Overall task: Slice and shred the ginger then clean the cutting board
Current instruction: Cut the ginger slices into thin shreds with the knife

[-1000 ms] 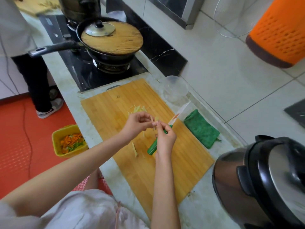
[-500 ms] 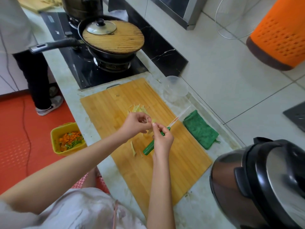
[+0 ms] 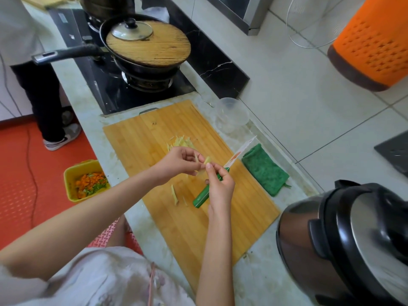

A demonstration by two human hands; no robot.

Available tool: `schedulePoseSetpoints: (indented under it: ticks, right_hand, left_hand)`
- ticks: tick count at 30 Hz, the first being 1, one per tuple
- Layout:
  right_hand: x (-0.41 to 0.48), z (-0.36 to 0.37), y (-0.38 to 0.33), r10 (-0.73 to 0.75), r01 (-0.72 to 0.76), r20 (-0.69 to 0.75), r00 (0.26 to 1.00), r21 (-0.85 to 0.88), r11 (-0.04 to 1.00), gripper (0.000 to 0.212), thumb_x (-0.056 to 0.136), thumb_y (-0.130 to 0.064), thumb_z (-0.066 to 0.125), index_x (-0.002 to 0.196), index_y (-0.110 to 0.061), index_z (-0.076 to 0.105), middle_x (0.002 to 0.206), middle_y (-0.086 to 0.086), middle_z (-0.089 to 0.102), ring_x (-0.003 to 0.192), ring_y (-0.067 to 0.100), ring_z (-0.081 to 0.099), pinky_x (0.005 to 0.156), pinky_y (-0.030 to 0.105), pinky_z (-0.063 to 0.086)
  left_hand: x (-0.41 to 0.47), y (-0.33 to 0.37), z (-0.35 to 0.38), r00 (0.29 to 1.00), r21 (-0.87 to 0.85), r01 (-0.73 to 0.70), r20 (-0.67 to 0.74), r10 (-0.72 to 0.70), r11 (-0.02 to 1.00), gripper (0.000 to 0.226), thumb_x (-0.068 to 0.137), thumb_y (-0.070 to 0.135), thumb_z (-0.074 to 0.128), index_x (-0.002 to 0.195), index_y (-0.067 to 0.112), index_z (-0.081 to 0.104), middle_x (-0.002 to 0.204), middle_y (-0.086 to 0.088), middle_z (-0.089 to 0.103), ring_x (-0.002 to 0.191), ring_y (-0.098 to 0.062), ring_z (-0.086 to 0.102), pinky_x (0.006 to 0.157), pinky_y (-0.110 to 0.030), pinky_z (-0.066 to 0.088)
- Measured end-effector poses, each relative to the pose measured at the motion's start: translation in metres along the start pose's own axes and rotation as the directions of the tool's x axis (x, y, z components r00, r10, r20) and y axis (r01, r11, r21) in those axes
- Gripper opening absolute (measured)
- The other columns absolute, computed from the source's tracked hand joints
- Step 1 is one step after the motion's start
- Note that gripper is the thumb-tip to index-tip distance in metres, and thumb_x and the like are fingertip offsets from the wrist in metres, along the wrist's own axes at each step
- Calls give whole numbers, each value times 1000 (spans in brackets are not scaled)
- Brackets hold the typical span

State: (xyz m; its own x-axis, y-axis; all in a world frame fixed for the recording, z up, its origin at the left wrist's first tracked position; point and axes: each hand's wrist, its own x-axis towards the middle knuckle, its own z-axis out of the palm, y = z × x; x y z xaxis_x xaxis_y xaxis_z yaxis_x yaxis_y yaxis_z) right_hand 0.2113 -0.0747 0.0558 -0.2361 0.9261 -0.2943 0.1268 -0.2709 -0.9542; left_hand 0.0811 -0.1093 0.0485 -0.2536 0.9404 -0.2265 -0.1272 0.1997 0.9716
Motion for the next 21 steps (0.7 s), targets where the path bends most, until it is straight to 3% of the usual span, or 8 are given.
schedulePoseSetpoints:
  ticks: [4, 16, 21]
  right_hand:
    - [-1, -2, -3, 5, -4, 26, 1000, -3, 1000, 9, 90, -21, 64, 85, -29, 63, 92, -7, 65, 90, 15, 56, 88, 36, 50]
    - [4, -2, 1, -12, 11, -20, 1000, -7, 1000, 8, 91, -23, 62, 85, -29, 63, 93, -7, 64, 91, 16, 55, 89, 37, 48]
    - [7, -3, 6, -45, 47, -96, 994, 22, 999, 11, 93, -22, 59, 83, -27, 61, 84, -7, 60, 82, 16, 53, 73, 27, 46]
  left_hand:
    - [1, 1, 2, 1000, -1, -18, 3, 18, 1000, 15, 86, -8, 60, 83, 6, 65, 63, -2, 62, 58, -9, 59, 63, -21, 53]
    - [9, 0, -2, 999, -102, 32, 29, -30, 994, 12, 89, 0, 61, 99, 5, 65, 92, -7, 69, 78, -10, 66, 68, -23, 56]
    - [9, -3, -1, 998, -248, 21, -49, -34, 968, 6, 89, 1, 61, 90, 6, 65, 83, -3, 68, 75, -8, 66, 67, -19, 54]
